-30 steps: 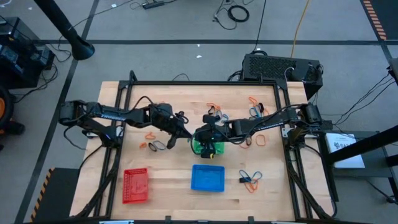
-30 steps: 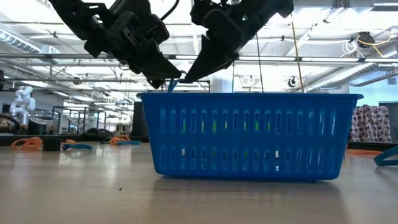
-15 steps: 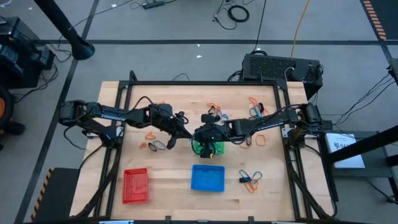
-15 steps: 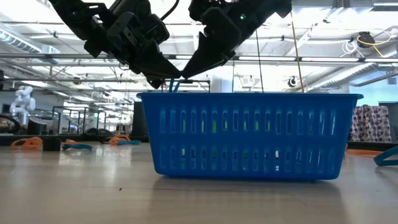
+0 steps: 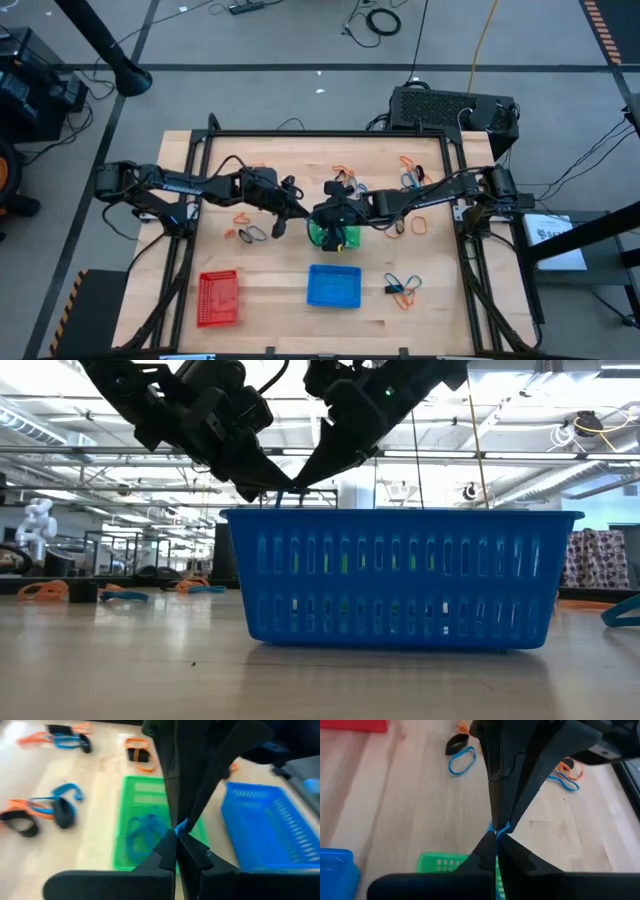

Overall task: Sort rubber bands into baskets
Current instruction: Put the blue rubberband into the green bin

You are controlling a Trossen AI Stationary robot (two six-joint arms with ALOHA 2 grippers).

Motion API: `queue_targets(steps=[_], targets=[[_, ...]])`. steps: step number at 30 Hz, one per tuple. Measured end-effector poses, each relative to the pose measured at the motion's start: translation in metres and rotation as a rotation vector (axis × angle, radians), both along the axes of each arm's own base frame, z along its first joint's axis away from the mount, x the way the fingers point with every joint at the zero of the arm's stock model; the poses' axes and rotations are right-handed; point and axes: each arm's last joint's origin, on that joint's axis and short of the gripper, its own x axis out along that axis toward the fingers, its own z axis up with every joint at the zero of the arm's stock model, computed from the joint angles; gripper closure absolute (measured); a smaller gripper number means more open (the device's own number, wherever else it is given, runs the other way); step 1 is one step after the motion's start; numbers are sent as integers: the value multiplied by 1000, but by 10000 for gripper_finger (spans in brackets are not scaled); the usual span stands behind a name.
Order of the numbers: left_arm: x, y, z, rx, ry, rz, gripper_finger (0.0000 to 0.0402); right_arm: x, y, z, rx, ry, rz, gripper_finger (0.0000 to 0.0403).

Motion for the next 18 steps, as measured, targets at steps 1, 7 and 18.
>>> queue_targets(steps=[1,7,18], targets=[[0,0,0,17,2,15,388,0,0,0,-1,1,-1,401],[1,-9,-1,91,6,-8,328,-6,-5,-6,28,84,-22,402],[-4,-20,-11,146,109,-68,244,-24,-3,-20,188,307,-126,402]])
